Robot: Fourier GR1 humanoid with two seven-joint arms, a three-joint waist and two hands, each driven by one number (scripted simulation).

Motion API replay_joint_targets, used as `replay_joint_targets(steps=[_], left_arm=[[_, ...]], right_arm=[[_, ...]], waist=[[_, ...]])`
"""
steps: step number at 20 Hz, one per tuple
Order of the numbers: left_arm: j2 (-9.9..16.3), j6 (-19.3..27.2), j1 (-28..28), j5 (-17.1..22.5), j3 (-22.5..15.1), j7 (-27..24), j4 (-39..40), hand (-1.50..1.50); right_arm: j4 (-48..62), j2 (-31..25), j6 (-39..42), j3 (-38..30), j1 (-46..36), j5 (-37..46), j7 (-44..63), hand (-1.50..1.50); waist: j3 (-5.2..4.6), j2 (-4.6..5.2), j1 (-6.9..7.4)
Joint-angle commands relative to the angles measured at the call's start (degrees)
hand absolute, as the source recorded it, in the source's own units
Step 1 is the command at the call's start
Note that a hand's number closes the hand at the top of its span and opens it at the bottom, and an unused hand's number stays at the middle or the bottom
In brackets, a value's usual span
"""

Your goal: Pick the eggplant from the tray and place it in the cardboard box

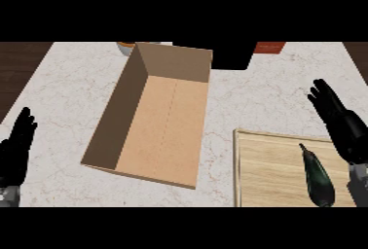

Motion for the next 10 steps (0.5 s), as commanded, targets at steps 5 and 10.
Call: replay_joint_targets(steps=[5,10], left_arm=[[5.96,0.14,0.82,-6.88,-0.51,0.65,-0.65,0.00],[4.65,0.34,-1.99,-8.29,-3.07,2.81,0.52,0.00]], right_arm=[[5.29,-3.46,20.69,-6.23,4.33,-17.75,3.57,-1.50],[5.03,-14.86,22.88,6.44,10.24,14.12,-14.01,-1.50]], waist=[[-0.76,0.70,-3.28],[-0.53,1.14,-4.57]])
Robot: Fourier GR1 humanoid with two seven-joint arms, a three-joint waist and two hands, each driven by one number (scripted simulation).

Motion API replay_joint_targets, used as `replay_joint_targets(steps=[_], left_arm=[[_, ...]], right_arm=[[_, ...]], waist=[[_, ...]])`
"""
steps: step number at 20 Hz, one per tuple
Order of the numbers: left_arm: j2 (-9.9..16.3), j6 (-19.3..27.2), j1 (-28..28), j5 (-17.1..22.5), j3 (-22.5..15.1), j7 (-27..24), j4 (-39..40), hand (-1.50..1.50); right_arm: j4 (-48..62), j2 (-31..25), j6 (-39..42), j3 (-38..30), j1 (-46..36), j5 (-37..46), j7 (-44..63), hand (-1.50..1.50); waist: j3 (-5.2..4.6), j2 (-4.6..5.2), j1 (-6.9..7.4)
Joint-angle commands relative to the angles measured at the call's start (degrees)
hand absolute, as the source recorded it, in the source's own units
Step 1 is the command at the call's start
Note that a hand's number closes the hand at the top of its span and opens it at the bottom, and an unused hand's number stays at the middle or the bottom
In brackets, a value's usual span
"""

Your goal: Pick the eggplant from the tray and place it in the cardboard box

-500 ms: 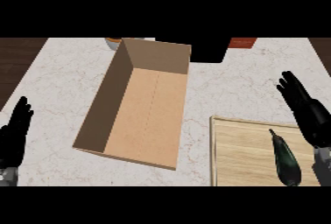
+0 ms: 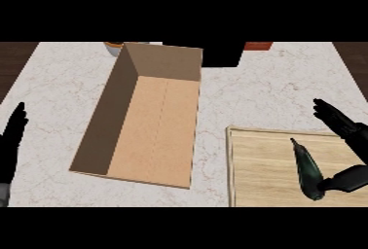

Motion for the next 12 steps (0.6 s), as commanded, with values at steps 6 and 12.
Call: replay_joint_targets(steps=[6,12], left_arm=[[-0.91,-0.31,-2.77,-3.27,-2.13,1.53,2.41,0.00],[-3.08,0.87,-5.18,-5.04,-2.93,3.70,2.38,0.00]], right_arm=[[24.36,2.64,17.08,-4.61,6.11,-1.51,-30.72,-1.50],[30.34,-6.14,14.19,-3.33,-2.45,12.92,-38.80,-1.50]], waist=[[0.30,0.43,0.57],[0.20,0.32,1.07]])
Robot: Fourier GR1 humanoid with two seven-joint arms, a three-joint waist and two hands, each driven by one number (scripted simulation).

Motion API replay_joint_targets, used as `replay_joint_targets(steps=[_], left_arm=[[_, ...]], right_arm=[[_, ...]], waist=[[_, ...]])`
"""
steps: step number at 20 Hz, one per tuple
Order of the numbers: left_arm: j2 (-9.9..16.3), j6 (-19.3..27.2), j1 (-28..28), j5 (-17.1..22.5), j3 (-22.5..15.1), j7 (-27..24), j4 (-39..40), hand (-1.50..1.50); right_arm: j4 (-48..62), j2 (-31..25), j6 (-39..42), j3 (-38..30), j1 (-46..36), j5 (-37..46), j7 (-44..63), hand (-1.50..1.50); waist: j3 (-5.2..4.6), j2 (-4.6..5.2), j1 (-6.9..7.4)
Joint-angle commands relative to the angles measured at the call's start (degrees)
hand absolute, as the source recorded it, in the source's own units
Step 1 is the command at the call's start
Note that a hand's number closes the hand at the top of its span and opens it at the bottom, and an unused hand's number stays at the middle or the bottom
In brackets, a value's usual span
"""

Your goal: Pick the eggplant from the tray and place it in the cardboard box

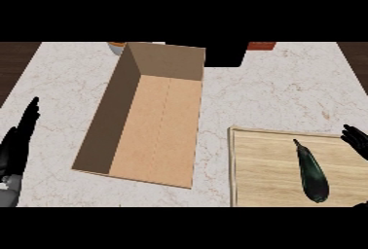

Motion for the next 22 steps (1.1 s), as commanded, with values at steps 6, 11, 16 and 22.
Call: replay_joint_targets(steps=[6,11,16,22], left_arm=[[-0.53,-1.49,-3.06,-0.53,0.47,0.36,2.79,0.00],[-2.02,-0.21,-2.36,-2.79,-0.64,-0.26,1.90,0.00],[-0.76,-2.64,-7.18,-2.53,1.62,0.37,5.95,0.00],[-2.44,-2.48,-3.00,-4.08,1.64,3.35,0.33,0.00]], right_arm=[[3.91,-10.87,4.49,9.27,-10.41,17.49,-6.73,-1.50],[5.93,-8.63,3.09,16.96,-14.70,26.24,-4.43,-1.50],[8.70,-4.02,6.67,21.49,-21.96,30.26,-0.79,-1.50],[9.63,-0.32,5.67,22.31,-24.05,34.65,2.56,-1.50]], waist=[[-0.15,0.15,1.15],[-0.16,0.01,1.19],[-0.19,0.17,0.75],[-0.21,-0.24,0.14]])
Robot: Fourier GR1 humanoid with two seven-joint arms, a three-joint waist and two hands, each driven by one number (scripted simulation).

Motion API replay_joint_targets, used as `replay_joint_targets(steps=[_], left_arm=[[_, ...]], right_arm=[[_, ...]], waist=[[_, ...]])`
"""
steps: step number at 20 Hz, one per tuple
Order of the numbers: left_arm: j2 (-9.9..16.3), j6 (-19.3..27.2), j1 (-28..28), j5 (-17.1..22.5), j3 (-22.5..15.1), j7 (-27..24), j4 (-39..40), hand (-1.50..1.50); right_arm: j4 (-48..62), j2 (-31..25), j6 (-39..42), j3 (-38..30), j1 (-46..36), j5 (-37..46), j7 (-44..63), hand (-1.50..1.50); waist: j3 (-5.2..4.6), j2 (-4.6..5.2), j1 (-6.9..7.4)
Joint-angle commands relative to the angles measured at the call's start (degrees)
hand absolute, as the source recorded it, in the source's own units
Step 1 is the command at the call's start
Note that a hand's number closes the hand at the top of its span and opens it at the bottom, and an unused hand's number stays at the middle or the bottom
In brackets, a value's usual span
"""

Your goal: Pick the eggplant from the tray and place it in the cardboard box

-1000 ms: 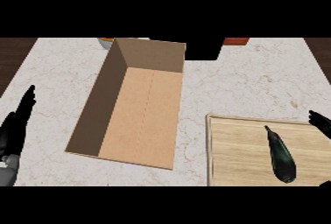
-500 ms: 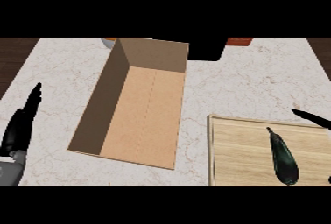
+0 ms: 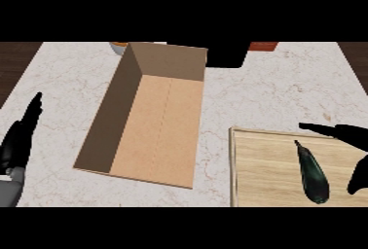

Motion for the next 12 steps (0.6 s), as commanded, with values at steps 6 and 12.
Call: replay_joint_targets(steps=[6,12], left_arm=[[-1.51,-1.40,-1.53,-2.85,2.36,-0.42,2.14,0.00],[-1.52,-2.84,4.38,-2.41,4.69,-1.40,-3.25,0.00]], right_arm=[[8.07,5.15,0.09,0.61,-2.03,7.64,-7.32,-1.50],[2.31,4.71,4.80,-2.29,-1.09,5.59,-3.19,-1.50]], waist=[[0.01,0.00,-0.58],[-0.03,-0.22,-0.66]])
